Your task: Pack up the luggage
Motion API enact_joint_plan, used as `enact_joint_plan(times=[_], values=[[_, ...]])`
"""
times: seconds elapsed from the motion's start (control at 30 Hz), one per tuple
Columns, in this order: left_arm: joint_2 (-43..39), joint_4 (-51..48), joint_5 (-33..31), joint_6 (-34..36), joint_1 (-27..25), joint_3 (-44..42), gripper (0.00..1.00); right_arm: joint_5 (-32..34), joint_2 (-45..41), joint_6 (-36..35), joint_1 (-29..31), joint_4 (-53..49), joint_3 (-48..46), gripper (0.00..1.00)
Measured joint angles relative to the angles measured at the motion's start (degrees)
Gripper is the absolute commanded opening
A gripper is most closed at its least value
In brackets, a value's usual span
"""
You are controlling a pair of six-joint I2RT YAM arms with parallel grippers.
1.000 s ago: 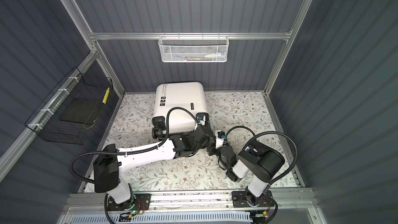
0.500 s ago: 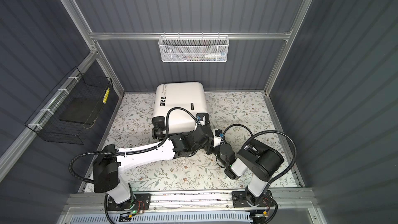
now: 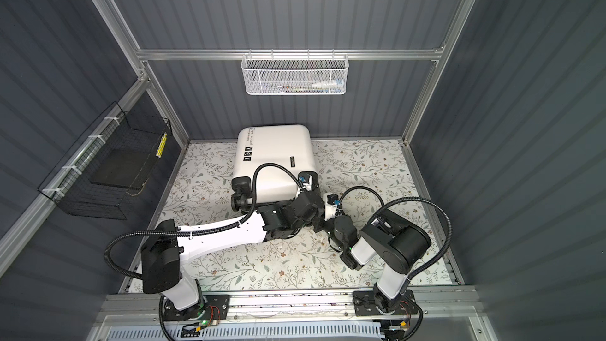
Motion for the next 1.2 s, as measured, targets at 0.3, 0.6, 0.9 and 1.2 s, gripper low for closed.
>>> enact_joint_plan(times=[0.3, 0.6, 0.9, 1.2], values=[[-0.15, 0.17, 0.02, 0.02, 0.00, -0.22, 0.00, -2.58, 0.74, 1.03, 0.22, -0.13, 0.22, 0.00], [-0.15, 0.24, 0.02, 0.00, 0.00, -0.22, 0.00, -2.64, 0.87, 1.57, 0.22, 0.20, 0.20, 0.02], [-0.15, 0.31, 0.04, 0.00, 0.00, -0.22, 0.00, -2.12, 0.90, 1.95, 0.22, 0.15, 0.24, 0.00], [-0.15, 0.74, 0.04, 0.00, 0.00, -0.42, 0.00, -1.88, 0.28, 1.84, 0.28, -0.50, 0.13, 0.00]])
